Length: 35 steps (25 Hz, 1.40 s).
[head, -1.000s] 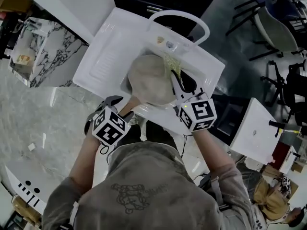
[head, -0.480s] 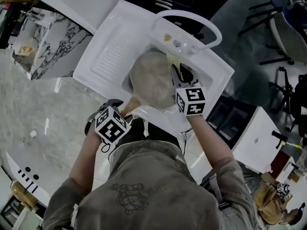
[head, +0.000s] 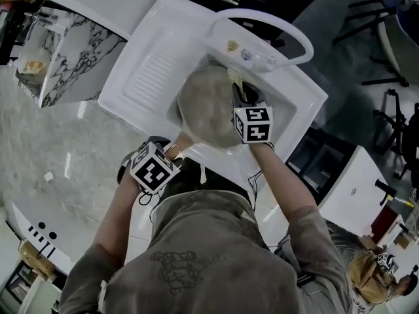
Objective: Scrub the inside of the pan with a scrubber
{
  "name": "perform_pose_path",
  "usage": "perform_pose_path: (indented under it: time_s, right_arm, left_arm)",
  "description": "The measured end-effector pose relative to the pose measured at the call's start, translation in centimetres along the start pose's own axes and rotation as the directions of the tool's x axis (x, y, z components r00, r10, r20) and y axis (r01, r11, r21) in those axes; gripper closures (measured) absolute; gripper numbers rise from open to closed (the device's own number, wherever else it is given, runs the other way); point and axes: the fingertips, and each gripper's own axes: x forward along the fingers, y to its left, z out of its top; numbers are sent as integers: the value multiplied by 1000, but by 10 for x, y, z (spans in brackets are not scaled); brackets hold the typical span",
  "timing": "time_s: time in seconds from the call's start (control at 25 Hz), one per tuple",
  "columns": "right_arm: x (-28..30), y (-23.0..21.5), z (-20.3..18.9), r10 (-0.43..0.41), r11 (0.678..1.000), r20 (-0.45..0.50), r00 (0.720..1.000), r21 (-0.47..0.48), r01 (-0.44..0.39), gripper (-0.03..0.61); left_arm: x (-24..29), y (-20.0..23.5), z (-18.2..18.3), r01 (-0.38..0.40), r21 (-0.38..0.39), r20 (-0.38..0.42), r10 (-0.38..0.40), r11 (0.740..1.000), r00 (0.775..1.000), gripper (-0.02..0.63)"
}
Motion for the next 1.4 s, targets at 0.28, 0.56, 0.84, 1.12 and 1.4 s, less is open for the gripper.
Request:
perform_pose_path:
  time_s: [0.28,0.56,0.84,1.12,1.4]
  right_arm:
    - [33,-10,-31,-65,998,-85,994,3,65,506]
    - [59,-8,-61,-125,992,-179,976,-26,122,506]
    - [83,11,-80,-73,996,-225,972,-59,62,506]
    - [100,44,-81,15,1000,-237,971,-17,-20,502]
    - [112,76,-81,157,987,-222,962,10,-159,499]
  left_arm:
    - [6,-5,-2,51,-25,-43,-52,998,998,411]
    - [7,-5,-1,47,-41,-43,-49,998,998,417]
    - [6,-5,-1,54,-45,-37,-55,998,998,417]
    - [6,-6,-1,64,-47,-34,-66,997,997,417]
    - [6,-6,-1,65,-48,-24,-66,997,998,417]
